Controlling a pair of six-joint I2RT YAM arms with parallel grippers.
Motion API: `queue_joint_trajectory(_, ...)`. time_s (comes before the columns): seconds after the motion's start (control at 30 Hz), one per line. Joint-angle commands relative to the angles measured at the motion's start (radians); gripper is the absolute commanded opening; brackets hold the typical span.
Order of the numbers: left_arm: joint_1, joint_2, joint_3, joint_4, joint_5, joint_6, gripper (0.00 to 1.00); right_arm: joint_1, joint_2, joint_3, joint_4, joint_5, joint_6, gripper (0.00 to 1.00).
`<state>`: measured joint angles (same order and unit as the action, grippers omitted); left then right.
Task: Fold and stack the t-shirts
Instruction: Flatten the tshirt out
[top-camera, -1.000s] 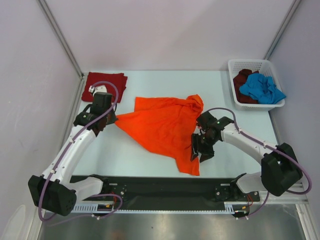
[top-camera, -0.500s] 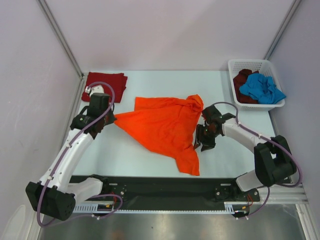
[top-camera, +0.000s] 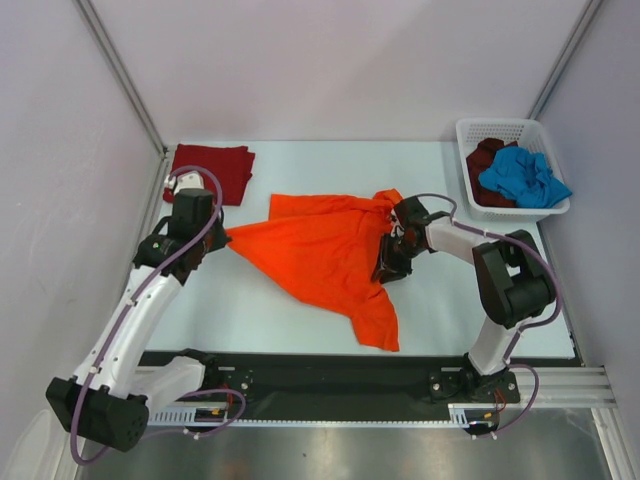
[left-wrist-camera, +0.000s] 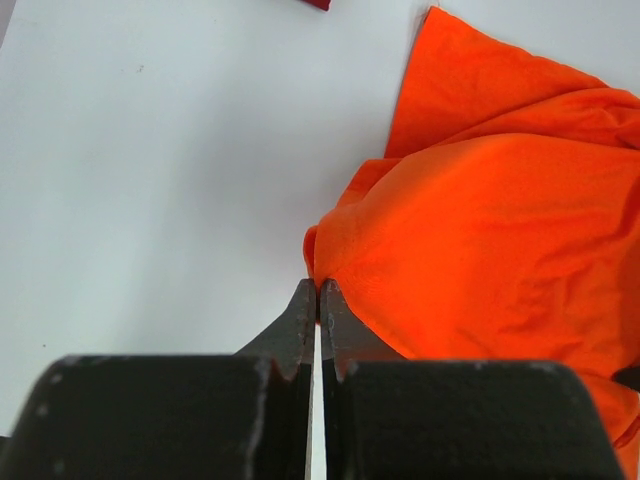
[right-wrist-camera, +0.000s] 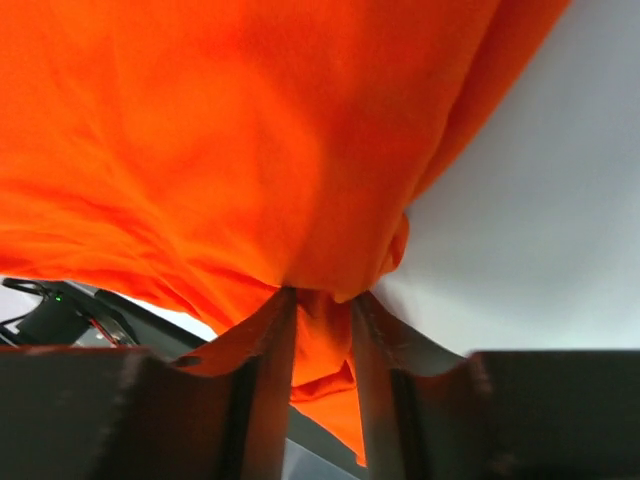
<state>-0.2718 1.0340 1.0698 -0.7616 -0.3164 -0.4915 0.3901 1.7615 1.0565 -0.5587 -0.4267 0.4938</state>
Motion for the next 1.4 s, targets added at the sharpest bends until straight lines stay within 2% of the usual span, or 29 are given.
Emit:
queue_joint_trajectory(0.0,0.008,-0.035,0.054,-0.007,-0.003,-0.013,0.0,0.006,0.023,0.023,0.065,-0.021,0.031,0.29)
queue_joint_trajectory(0.03,0.008,-0.035,0.062,-0.016,-0.006,-0.015,0.0,0.006,0.026,0.03,0.063,-0.011,0.034,0.18)
queue_joint_trajectory(0.07,0.008,-0.037,0.07,-0.019,-0.006,-0.012,0.0,0.004,0.021,0.034,0.06,0.002,0.034,0.12)
queue_joint_trajectory(0.1,0.009,-0.038,0.082,-0.022,-0.009,-0.01,0.0,0.004,0.016,0.051,0.057,0.026,0.031,0.0)
queue_joint_trajectory(0.3,0.009,-0.035,0.197,-0.087,-0.05,-0.013,0.0,-0.007,-0.092,0.163,-0.087,0.166,-0.029,0.0)
queue_joint_trajectory(0.4,0.008,-0.015,0.352,-0.139,-0.079,-0.021,0.0,-0.017,-0.216,0.243,-0.183,0.219,-0.053,0.0)
queue_joint_trajectory(0.6,0.0,0.02,0.493,-0.153,-0.076,-0.018,0.0,-0.051,-0.44,0.407,-0.426,0.393,-0.104,0.0)
queue_joint_trajectory(0.73,-0.009,0.015,0.449,-0.143,-0.092,-0.007,0.0,-0.063,-0.528,0.52,-0.57,0.418,-0.107,0.0)
queue_joint_trajectory(0.83,-0.009,-0.009,0.372,-0.14,-0.127,0.011,0.0,-0.057,-0.577,0.563,-0.589,0.404,-0.104,0.0)
queue_joint_trajectory(0.93,-0.009,-0.029,0.277,-0.125,-0.144,0.039,0.0,-0.059,-0.574,0.518,-0.534,0.364,-0.103,0.0)
queue_joint_trajectory(1.07,-0.009,-0.029,0.141,-0.055,-0.135,0.068,0.0,-0.059,-0.441,0.406,-0.388,0.238,-0.092,0.0)
queue_joint_trajectory(1.17,-0.007,0.011,0.056,-0.03,-0.118,0.08,0.0,-0.059,-0.288,0.336,-0.264,0.22,-0.103,0.05)
queue_joint_trajectory(1.2,-0.007,0.021,0.009,-0.001,-0.113,0.08,0.0,-0.059,-0.236,0.333,-0.238,0.218,-0.116,0.19)
queue_joint_trajectory(1.27,0.002,0.067,-0.017,0.011,-0.095,0.08,0.0,-0.06,-0.108,0.361,-0.254,0.227,-0.123,0.33)
queue_joint_trajectory(1.3,0.002,0.081,-0.027,0.019,-0.092,0.077,0.01,-0.057,-0.084,0.375,-0.283,0.239,-0.126,0.45)
queue_joint_trajectory(1.37,0.002,0.104,-0.027,0.027,-0.09,0.08,0.0,-0.054,-0.08,0.401,-0.303,0.272,-0.133,0.5)
